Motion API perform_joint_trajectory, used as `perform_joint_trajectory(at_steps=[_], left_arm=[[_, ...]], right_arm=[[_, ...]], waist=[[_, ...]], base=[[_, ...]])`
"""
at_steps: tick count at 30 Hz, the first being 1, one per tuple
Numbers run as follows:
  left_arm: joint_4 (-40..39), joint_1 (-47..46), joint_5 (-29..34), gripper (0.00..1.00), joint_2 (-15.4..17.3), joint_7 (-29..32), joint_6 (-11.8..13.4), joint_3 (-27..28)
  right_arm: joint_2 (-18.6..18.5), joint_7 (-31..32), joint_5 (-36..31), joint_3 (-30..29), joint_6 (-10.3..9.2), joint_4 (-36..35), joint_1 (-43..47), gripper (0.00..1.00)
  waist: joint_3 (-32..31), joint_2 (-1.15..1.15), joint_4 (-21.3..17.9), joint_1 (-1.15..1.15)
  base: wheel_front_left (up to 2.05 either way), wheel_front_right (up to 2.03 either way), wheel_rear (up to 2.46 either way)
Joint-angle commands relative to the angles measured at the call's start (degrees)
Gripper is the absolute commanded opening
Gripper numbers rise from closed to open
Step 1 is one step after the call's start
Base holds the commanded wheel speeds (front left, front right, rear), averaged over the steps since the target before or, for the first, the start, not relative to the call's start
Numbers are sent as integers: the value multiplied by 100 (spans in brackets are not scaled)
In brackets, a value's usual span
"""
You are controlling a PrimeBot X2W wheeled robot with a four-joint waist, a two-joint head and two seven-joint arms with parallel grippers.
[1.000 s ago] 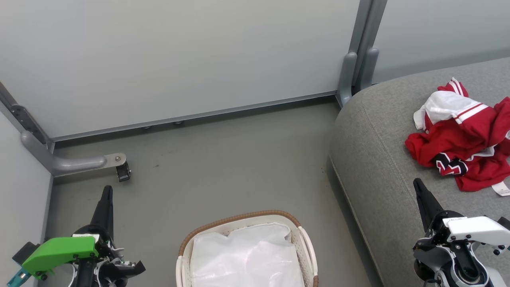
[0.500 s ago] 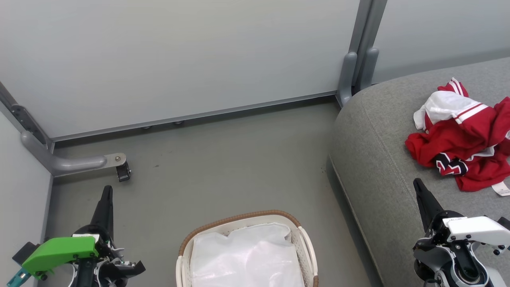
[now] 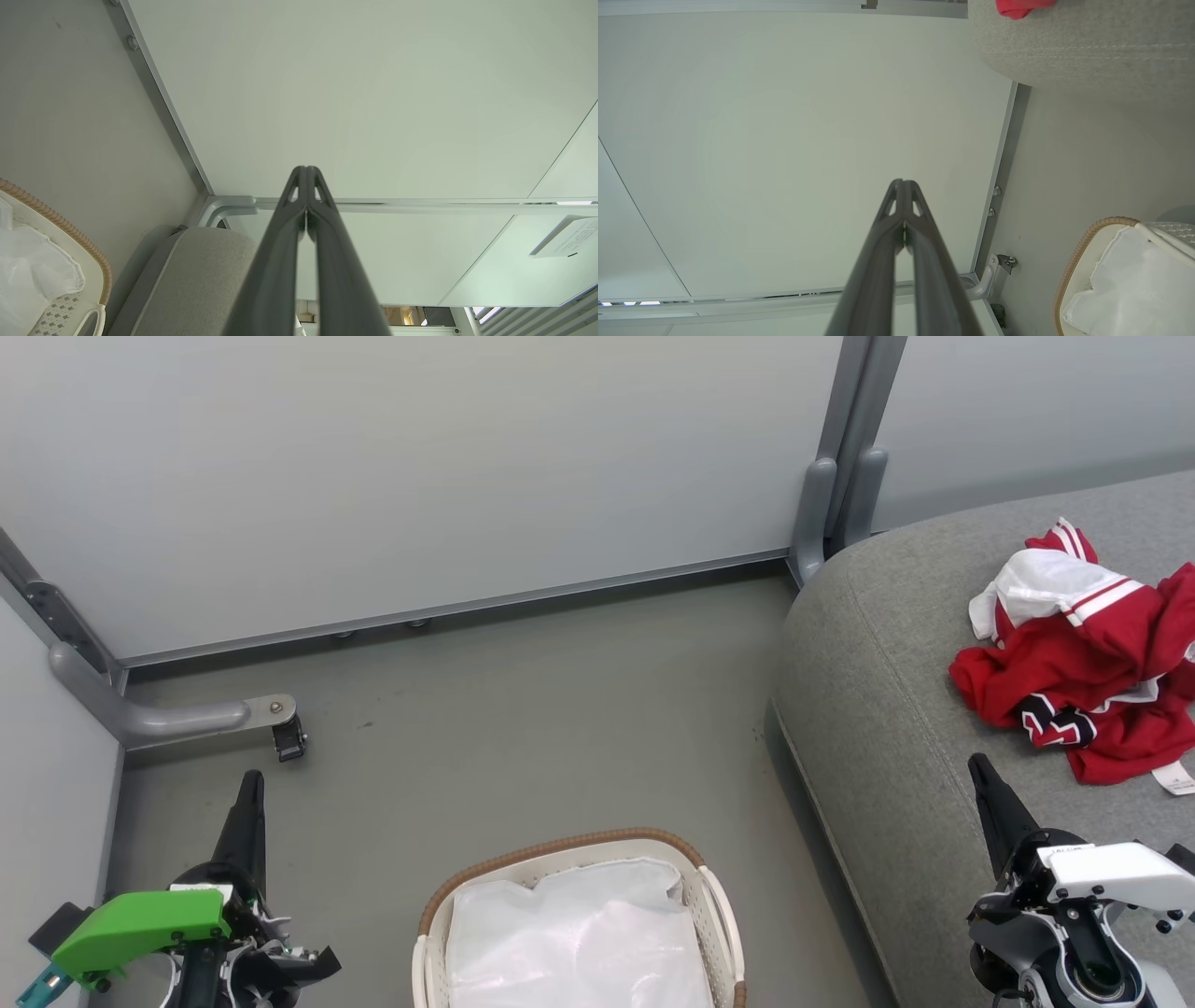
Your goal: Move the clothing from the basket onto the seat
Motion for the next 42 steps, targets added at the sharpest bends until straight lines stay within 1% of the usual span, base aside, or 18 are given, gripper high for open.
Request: perform_joint_trajectory(at_steps=[1,42], left_arm=[[-9,-65,-17,0,35,16,-37,13],[-11,-65,-17,0,36,15,-37,13]], right_arm=[[-33,20,21,-12,0,-20,60,0],[-34,19,22,-11,0,-20,60,0]], waist=[[0,0,0,0],[0,0,0,0]], base=[[0,0,0],[0,0,0]])
